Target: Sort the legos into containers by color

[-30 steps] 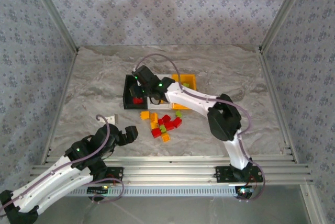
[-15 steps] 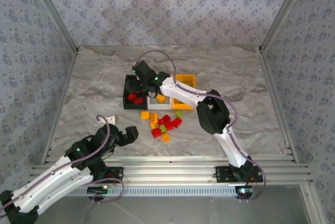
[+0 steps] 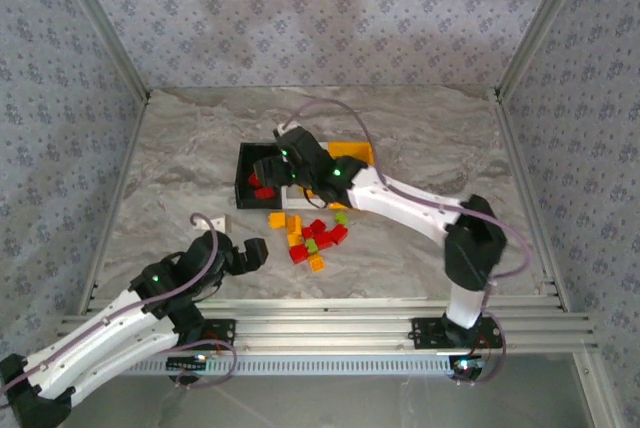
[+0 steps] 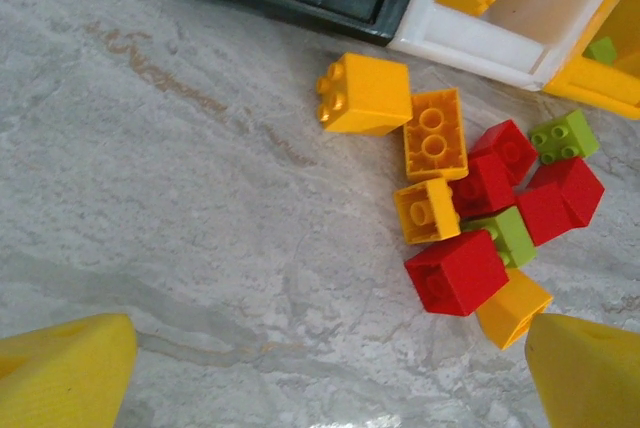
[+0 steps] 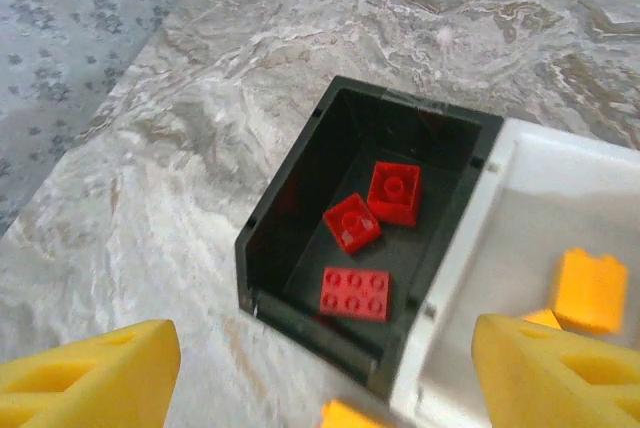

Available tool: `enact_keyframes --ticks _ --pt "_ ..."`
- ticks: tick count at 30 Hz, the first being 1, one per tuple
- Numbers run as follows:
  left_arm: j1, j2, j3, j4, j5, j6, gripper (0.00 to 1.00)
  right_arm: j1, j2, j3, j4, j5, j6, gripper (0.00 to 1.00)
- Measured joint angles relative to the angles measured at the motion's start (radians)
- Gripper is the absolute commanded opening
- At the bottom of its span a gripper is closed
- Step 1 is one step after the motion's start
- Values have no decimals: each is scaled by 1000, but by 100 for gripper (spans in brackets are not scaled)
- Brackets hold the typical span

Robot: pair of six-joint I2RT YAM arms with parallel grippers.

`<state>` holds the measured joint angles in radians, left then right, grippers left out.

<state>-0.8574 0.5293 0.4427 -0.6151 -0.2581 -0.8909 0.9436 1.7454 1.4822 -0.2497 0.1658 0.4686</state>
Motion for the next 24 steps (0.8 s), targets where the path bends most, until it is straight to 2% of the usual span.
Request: enact_keyframes --ticks 5,12,15,19,24 --pt "1 132 40 85 11 39 99 55 -251 -304 55 66 40 81" --pt "5 457 132 217 100 125 88 58 -484 -667 26 137 147 81" --pt "-11 592 163 278 136 154 85 58 -580 -745 1 164 184 81" --pt "-40 724 177 331 165 186 76 58 -698 -800 -17 198 222 82" --pt "-57 785 177 343 167 200 73 57 -744 -813 -32 223 238 82"
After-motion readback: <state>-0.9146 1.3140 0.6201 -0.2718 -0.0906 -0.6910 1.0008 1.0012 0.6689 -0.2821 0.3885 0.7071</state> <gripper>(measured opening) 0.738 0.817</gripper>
